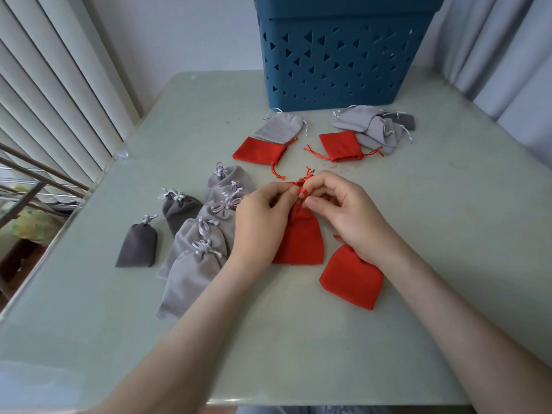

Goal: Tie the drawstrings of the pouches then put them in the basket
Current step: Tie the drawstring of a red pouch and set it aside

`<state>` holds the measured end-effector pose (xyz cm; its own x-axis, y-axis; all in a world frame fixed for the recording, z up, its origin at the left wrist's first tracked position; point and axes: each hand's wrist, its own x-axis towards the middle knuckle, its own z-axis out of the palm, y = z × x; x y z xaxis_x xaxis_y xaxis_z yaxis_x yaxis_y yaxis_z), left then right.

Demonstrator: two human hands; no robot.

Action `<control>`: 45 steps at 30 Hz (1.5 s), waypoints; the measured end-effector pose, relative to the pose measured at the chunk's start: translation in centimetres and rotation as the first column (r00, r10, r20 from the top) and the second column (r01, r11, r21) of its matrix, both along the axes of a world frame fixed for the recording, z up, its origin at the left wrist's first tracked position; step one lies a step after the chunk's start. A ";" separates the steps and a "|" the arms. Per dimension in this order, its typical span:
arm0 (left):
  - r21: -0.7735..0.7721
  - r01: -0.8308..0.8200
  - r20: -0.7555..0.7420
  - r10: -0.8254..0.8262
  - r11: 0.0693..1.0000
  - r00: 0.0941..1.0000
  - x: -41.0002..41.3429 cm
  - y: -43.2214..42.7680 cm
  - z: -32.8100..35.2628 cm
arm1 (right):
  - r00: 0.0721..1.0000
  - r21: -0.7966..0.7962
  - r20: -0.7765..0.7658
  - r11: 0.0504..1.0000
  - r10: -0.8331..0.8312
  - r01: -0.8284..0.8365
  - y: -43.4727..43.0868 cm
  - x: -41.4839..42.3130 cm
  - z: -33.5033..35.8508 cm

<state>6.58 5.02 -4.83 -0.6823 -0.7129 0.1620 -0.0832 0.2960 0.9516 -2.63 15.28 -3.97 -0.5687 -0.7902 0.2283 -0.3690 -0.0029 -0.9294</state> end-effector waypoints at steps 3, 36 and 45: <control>-0.025 0.025 0.010 -0.025 0.999 1.000 -0.1 0.0 -0.2 | 0.998 0.005 -0.029 0.998 -0.056 0.056 -0.1 0.1 0.0; -0.037 0.041 0.066 -0.038 0.998 0.997 -0.3 0.0 -0.5 | 0.947 0.048 -0.230 0.969 -0.226 0.243 -0.7 -0.3 -0.9; 0.024 0.022 -0.024 -0.022 0.999 0.999 -0.3 0.5 -0.2 | 0.981 0.157 0.162 0.984 -0.108 0.082 -0.3 0.2 0.1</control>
